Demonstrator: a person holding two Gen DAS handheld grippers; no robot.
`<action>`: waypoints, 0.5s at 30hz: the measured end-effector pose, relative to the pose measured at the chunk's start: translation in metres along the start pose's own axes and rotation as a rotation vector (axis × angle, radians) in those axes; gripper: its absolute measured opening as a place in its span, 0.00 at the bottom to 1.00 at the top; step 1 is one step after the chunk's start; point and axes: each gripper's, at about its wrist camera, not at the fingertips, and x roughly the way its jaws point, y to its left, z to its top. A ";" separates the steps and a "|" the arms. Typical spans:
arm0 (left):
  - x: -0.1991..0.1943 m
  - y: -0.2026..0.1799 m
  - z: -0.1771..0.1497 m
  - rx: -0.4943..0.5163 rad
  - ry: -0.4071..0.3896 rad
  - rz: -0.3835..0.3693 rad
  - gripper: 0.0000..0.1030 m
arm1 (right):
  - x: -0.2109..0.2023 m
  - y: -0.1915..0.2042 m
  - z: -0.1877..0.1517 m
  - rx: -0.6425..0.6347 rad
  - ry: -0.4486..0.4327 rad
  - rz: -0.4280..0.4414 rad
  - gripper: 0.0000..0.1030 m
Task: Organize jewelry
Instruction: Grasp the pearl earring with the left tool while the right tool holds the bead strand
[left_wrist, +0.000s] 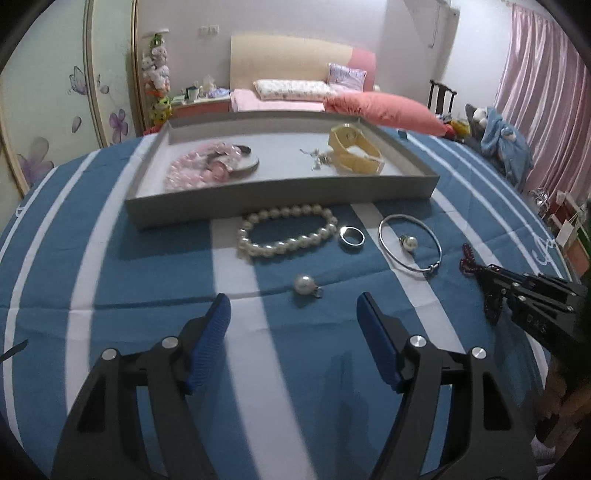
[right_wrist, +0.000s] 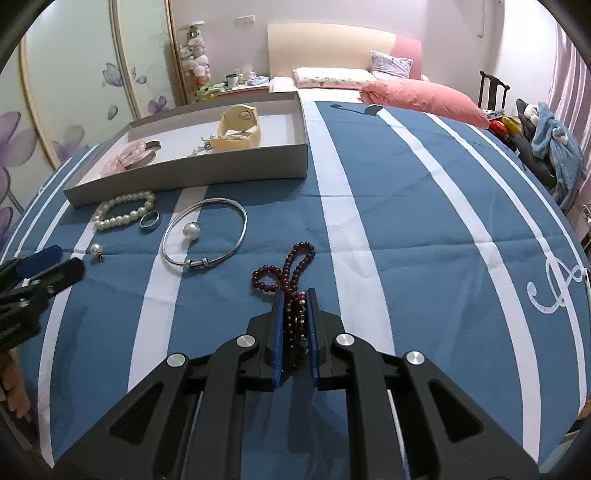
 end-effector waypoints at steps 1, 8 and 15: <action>0.005 -0.002 0.002 -0.008 0.012 -0.003 0.61 | 0.000 0.000 0.001 0.000 0.000 0.002 0.12; 0.020 -0.014 0.011 -0.018 0.038 0.014 0.45 | 0.002 -0.001 0.002 0.015 0.002 0.027 0.12; 0.022 -0.017 0.014 -0.021 0.038 0.044 0.21 | 0.002 -0.002 0.001 0.016 0.002 0.032 0.12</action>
